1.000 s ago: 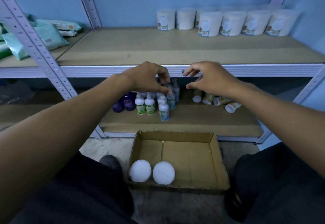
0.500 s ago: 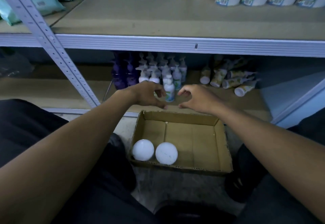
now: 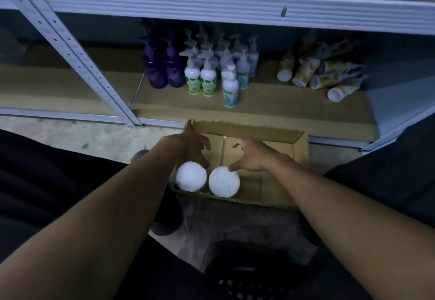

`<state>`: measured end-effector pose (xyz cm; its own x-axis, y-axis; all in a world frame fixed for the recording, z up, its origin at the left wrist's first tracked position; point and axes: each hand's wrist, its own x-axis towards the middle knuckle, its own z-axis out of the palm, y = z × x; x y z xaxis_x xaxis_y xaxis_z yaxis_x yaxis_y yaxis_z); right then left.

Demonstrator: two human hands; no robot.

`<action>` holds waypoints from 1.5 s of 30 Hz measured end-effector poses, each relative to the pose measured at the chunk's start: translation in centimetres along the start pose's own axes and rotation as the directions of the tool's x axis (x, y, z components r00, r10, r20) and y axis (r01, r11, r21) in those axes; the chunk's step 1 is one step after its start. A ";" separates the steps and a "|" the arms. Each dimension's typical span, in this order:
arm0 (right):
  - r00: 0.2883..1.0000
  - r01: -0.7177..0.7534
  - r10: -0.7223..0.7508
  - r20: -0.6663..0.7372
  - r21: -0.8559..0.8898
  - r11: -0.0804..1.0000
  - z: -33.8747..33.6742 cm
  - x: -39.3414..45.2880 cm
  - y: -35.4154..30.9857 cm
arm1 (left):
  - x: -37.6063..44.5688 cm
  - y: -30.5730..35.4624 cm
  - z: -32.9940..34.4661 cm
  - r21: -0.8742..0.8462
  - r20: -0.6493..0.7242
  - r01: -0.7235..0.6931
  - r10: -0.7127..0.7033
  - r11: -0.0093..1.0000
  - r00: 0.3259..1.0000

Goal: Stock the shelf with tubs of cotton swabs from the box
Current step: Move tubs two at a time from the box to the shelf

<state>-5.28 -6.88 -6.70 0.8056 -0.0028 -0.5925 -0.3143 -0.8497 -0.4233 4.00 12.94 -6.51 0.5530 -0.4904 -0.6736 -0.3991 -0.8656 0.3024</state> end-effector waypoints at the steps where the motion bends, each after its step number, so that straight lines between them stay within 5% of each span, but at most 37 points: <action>1: 1.000 -0.008 0.008 0.017 -0.008 1.000 0.5 0.3 0.1 | 0.3 -0.2 0.5 -0.015 0.017 0.008 -0.008 1.000 1.000; 16: 0.984 0.021 -0.011 0.175 -0.054 0.998 7.2 3.8 -1.4 | 2.9 -1.5 6.1 0.063 0.080 -0.007 0.002 0.998 0.997; 45: 0.998 -0.047 0.050 0.034 -0.084 0.995 4.0 1.9 -1.3 | 1.3 0.3 3.8 0.209 -0.032 0.080 -0.074 0.975 0.997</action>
<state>-5.40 -3.65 -10.00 0.7714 -0.0277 -0.6357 -0.3084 -0.8901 -0.3354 1.84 12.42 -9.89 0.6044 -0.4275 -0.6723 -0.4977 -0.8615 0.1004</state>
